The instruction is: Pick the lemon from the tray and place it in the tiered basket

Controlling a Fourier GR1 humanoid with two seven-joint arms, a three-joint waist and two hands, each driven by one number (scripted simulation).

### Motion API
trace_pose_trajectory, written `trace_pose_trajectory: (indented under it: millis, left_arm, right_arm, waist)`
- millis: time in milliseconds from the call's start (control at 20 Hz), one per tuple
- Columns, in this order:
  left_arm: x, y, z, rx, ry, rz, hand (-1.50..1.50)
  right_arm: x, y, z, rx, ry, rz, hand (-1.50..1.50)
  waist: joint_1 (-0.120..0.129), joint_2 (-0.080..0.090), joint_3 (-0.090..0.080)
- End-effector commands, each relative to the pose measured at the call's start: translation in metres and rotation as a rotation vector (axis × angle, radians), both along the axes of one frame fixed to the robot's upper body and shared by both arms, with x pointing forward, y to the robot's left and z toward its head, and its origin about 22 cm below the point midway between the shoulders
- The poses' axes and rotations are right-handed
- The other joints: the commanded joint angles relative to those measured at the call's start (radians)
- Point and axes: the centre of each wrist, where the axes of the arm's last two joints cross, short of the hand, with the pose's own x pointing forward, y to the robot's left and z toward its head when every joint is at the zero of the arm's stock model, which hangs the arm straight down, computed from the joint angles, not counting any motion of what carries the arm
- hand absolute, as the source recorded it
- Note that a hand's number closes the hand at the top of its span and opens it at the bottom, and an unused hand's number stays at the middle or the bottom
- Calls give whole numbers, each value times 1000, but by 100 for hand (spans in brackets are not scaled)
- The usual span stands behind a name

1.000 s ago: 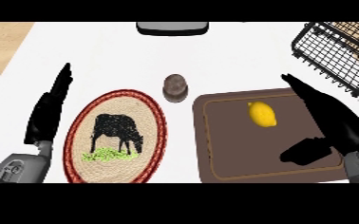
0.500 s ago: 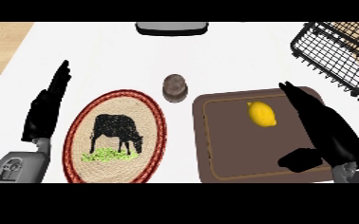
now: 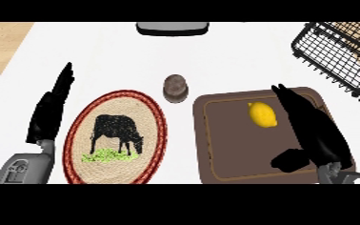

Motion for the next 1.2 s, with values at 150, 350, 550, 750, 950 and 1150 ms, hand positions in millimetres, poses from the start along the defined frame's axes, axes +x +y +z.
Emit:
trace_pose_trajectory:
  millis: [150, 350, 550, 750, 950, 1150]
  left_arm:
    - [-7, 1, 1, 5, -3, -13, 0]
    - [-15, 5, 13, -5, 0, 0, 0]
    - [-5, -4, 10, 9, -7, -6, 0]
    - [5, 5, 15, 19, -5, 18, 0]
    - [-9, 0, 4, -15, 6, 8, 0]
    - [-4, -2, -3, -4, -14, -4, 0]
  right_arm:
    - [14, 9, -26, 1, 40, -13, -150]
    - [12, -4, -33, 2, 56, -19, -150]
    - [28, 12, -22, 9, 44, -17, -150]
    - [44, 12, -28, 6, 81, -1, -150]
    - [28, 5, -60, 18, 85, -7, -150]
    - [55, 18, -51, 30, 132, 1, -150]
  waist:
    - [2, 0, 0]
    - [3, 0, 0]
    - [2, 0, 0]
    - [3, 0, 0]
    - [2, 0, 0]
    - [2, 1, 0]
